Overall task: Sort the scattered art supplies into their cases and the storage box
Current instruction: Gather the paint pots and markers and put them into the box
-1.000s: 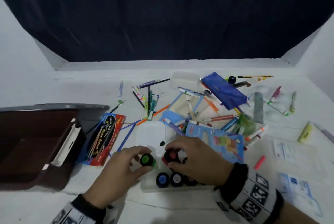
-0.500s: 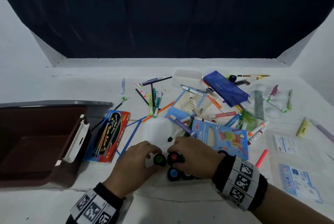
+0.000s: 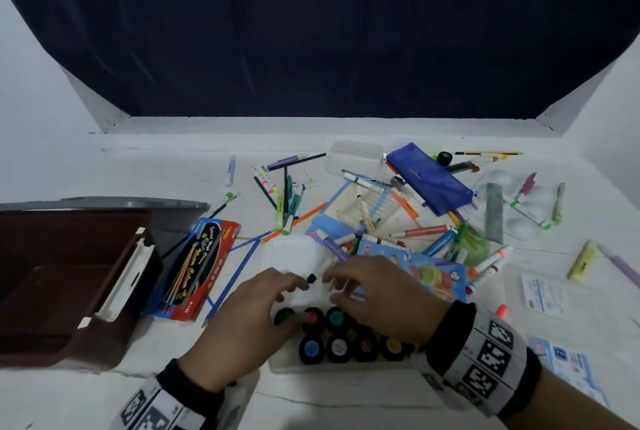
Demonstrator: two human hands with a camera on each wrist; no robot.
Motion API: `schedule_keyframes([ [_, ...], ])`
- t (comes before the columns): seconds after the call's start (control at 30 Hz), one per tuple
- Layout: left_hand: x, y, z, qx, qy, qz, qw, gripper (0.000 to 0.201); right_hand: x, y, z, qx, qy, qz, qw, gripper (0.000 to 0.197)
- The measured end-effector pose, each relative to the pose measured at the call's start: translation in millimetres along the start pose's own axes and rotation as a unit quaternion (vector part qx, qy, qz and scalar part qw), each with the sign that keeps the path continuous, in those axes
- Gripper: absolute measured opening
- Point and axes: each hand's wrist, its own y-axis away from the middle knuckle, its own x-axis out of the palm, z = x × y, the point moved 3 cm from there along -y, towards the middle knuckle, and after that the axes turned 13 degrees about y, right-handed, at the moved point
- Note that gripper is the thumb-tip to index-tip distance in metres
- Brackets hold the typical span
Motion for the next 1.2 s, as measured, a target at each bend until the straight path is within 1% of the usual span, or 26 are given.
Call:
schedule_keyframes([
  [0.13,9,-21,-43,0.021,0.071,-0.060,0.995,0.019,-32,21,-31,0.010,-0.069,-0.065,0.995,0.016],
  [0.23,26,-37,-75,0.038,0.111,-0.097,0.988,0.014,-54,38,-67,0.032,-0.097,-0.127,0.987,0.017],
  [0.3,41,-49,-94,0.040,0.133,-0.106,0.985,0.016,-66,49,-96,0.055,-0.112,-0.163,0.979,0.020],
  [0.37,55,-61,-110,0.043,0.144,-0.109,0.983,0.022,-78,58,-125,0.071,-0.114,-0.172,0.976,0.020],
  [0.43,65,-75,-126,0.048,0.142,-0.108,0.983,0.025,-90,64,-154,0.073,-0.097,-0.174,0.977,0.019],
  [0.53,76,-101,-142,0.041,0.128,-0.077,0.988,0.022,-110,66,-199,0.073,-0.077,-0.173,0.979,0.016],
  [0.67,87,-149,-147,0.020,0.089,0.008,0.996,0.031,-133,50,-258,0.083,-0.043,-0.147,0.985,0.014],
  [0.77,100,-191,-137,0.006,0.040,0.066,0.997,0.033,-142,25,-298,0.101,-0.025,-0.127,0.986,0.013],
  [0.87,117,-229,-124,0.014,-0.023,0.105,0.994,0.034,-145,-5,-330,0.099,0.000,-0.106,0.989,0.018],
  [0.93,131,-251,-121,0.020,-0.050,0.134,0.990,0.040,-145,-25,-347,0.096,0.005,-0.100,0.990,0.026],
  [1.03,148,-282,-125,0.004,-0.060,0.143,0.988,0.043,-144,-52,-364,0.104,0.030,-0.083,0.991,0.034],
  [1.1,156,-298,-127,-0.021,-0.058,0.147,0.987,0.043,-142,-69,-371,0.104,0.067,-0.058,0.991,0.037],
  [1.2,164,-315,-121,-0.063,-0.031,0.153,0.986,0.043,-136,-93,-385,0.089,0.100,-0.010,0.991,0.048],
])
